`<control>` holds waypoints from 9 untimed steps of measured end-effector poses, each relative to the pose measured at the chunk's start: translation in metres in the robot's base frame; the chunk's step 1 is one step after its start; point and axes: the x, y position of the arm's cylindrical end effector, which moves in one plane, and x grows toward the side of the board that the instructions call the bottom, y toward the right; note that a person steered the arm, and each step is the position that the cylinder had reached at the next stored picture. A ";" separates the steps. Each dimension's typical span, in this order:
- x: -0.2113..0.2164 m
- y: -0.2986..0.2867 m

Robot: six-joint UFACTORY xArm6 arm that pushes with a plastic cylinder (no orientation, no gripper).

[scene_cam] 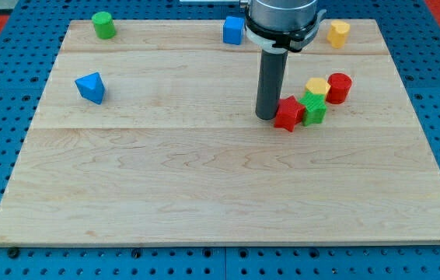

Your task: Move the red star to the bottom right of the board

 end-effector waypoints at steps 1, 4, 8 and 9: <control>-0.022 -0.002; 0.079 0.064; 0.085 0.156; 0.051 0.154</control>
